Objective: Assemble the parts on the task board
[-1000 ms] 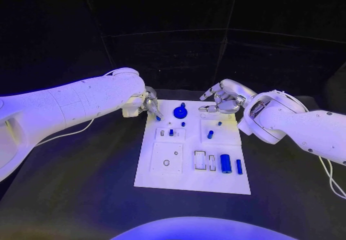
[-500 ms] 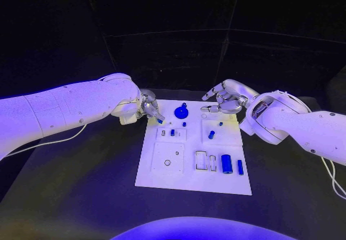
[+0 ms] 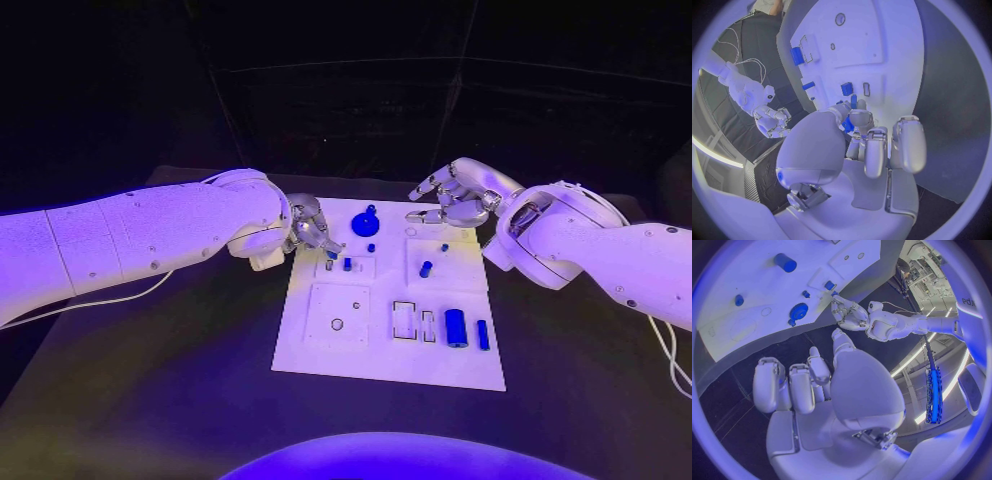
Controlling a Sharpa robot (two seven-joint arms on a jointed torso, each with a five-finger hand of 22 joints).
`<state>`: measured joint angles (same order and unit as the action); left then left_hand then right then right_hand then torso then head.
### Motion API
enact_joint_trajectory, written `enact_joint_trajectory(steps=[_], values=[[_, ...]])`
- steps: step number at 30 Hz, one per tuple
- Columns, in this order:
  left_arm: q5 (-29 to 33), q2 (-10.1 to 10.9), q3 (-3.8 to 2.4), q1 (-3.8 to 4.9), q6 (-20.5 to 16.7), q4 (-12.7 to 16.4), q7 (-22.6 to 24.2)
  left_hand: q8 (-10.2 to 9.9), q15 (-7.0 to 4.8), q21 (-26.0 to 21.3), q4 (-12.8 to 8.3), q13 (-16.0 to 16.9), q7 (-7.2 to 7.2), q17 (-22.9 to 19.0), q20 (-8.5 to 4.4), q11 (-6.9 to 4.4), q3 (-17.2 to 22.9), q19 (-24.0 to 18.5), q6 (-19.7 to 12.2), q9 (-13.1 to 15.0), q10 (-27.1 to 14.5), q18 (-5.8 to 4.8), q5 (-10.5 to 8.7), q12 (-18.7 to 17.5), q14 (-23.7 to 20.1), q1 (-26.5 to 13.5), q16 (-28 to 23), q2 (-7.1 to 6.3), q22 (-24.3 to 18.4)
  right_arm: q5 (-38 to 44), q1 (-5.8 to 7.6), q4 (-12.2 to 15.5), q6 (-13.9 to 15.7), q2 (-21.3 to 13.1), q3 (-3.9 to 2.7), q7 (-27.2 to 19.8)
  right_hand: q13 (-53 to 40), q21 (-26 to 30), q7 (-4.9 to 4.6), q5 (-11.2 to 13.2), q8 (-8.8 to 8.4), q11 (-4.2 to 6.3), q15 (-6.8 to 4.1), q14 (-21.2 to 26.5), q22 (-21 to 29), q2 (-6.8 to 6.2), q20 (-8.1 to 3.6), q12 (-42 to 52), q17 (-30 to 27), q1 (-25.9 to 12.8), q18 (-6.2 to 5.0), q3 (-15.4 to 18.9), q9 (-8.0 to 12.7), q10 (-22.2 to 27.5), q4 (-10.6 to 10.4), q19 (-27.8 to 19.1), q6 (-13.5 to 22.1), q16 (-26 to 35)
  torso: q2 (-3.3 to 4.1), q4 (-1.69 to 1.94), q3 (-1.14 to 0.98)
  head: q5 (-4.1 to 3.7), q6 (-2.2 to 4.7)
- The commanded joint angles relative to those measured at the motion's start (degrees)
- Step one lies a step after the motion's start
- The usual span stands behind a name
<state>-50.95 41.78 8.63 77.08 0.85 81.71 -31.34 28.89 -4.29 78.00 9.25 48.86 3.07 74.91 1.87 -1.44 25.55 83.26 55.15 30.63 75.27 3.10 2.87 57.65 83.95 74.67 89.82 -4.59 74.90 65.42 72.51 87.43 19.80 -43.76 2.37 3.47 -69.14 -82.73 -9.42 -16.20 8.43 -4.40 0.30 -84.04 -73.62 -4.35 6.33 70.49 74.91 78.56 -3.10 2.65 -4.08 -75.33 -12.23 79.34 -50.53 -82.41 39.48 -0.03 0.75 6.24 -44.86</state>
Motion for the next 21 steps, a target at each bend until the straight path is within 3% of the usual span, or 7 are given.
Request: enact_joint_trajectory(steps=[1, 11, 21], values=[[-1.63, 0.11, 0.13, -0.13, -2.56, 0.39, -0.72, 0.31, -0.33, 0.32, -6.27, 0.05, -0.33, 15.09, -0.10, -0.07, 6.69, 0.42, 0.15, 1.07, 0.34, 0.27, 0.12, 0.13, 6.05, -0.04, 0.18, 0.02, 3.36, -0.08, 0.11, 0.00, 0.00, 0.05, -0.03, -0.17, 0.06, 0.17, 0.03, -0.22, 0.32, 0.02, -0.27, -3.15, 0.05, 0.57, 0.01, -0.15, 2.76, 0.07, -0.65, 0.32, 0.06, 0.34, 0.07, -0.21, -0.08, 0.24, 0.03, -0.08, -0.03, 0.16, -0.24], [-2.97, 0.22, 1.19, -0.41, -0.85, 0.36, -1.44, 0.41, -0.34, 0.35, -6.32, 0.10, -0.36, 15.09, -0.12, -0.08, 7.00, 0.44, 0.18, 1.14, 0.43, 0.26, 0.12, 0.20, 6.05, -0.23, 0.18, -0.10, 3.40, -0.09, 0.11, 0.00, -0.03, -0.04, -0.03, -0.21, 0.06, 0.17, 0.03, -0.22, 0.32, 0.02, -0.27, -3.15, 0.05, 0.57, 0.01, -0.15, 2.76, 0.07, -0.65, 0.32, 0.06, 0.34, 0.07, -0.21, -0.08, 0.24, 0.01, -0.14, 0.03, -0.10, -0.33], [-4.22, 0.05, 1.48, -0.62, -0.08, 0.26, -1.88, 0.45, -0.35, 0.31, -6.40, 0.07, -0.37, 15.09, -0.12, -0.10, 7.20, 0.43, 0.17, 1.18, 0.45, 0.27, 0.12, 0.18, 6.05, -0.31, 0.18, -0.21, 3.37, -0.09, 0.11, -0.10, 0.02, 0.06, -0.03, -0.35, 0.23, 0.30, 0.05, -0.26, 0.38, 0.04, -0.29, -3.10, 0.32, 0.65, 0.00, -0.28, 2.53, 0.24, -0.71, 0.39, 0.05, 0.46, 0.11, -0.37, -0.12, 0.41, 0.03, -0.17, 0.02, -0.04, -0.42]])
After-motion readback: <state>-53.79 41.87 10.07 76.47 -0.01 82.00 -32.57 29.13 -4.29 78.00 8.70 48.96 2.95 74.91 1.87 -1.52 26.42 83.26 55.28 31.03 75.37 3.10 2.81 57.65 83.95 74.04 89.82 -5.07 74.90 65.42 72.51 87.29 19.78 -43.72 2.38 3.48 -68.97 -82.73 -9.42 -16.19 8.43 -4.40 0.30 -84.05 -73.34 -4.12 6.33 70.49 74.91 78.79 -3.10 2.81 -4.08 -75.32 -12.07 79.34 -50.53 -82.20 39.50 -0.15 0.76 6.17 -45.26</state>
